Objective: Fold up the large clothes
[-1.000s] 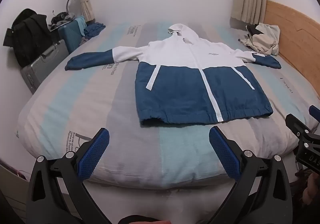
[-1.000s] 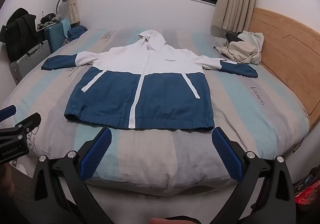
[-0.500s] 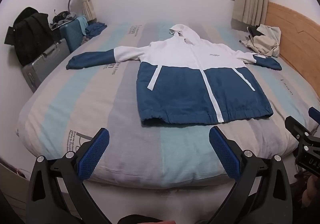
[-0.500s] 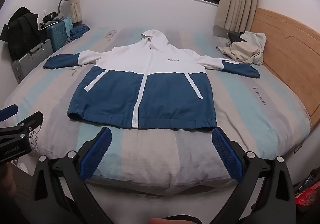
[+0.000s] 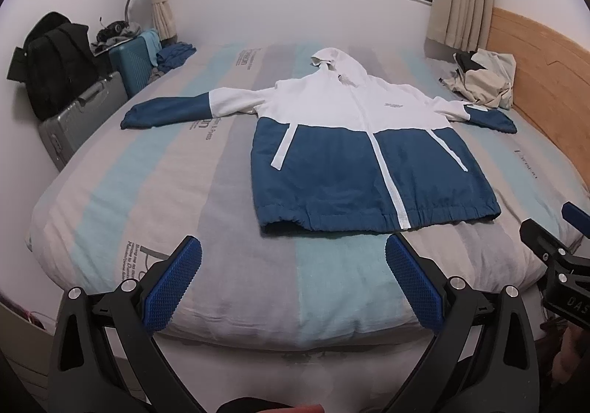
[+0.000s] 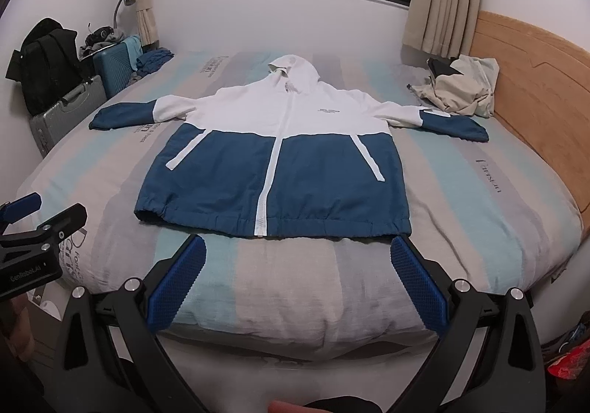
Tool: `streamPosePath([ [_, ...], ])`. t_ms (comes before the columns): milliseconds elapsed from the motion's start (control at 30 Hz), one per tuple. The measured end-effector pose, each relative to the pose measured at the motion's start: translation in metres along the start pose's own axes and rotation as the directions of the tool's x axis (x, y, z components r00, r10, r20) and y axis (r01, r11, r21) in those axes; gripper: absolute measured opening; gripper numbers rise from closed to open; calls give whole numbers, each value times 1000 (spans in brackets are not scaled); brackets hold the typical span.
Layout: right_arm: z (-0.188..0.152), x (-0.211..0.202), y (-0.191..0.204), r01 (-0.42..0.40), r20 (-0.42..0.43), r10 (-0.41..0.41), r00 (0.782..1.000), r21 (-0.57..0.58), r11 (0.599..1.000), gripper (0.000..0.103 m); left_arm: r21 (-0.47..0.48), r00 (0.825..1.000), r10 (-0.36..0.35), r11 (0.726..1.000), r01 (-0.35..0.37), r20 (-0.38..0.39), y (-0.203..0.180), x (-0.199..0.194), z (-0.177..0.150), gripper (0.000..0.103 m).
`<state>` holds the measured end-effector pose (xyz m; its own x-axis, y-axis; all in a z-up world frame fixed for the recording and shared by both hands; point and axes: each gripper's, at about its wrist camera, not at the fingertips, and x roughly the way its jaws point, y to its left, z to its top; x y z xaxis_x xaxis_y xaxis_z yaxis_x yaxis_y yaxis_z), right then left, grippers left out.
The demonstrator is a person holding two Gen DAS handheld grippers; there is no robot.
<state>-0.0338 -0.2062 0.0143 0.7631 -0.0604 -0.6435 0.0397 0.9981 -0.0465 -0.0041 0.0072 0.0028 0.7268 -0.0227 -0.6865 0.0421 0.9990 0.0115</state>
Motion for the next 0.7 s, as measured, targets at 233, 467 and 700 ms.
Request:
streamPosePath([
  [233,-1,-4,4,-25,3,25,1000,-12,1000,96,-8,1000,-3,1000,3,-3,3,-4,4,97],
  [467,-1,-5,5,-33,3,33,999,-3,999,96,-24,1000,0,1000,0,5,4,-7,4,97],
  [700,-3,-7,7,-26,4,26,1000,-8,1000,96,-23,1000,6,1000,-6,5,4,-7,3,98],
])
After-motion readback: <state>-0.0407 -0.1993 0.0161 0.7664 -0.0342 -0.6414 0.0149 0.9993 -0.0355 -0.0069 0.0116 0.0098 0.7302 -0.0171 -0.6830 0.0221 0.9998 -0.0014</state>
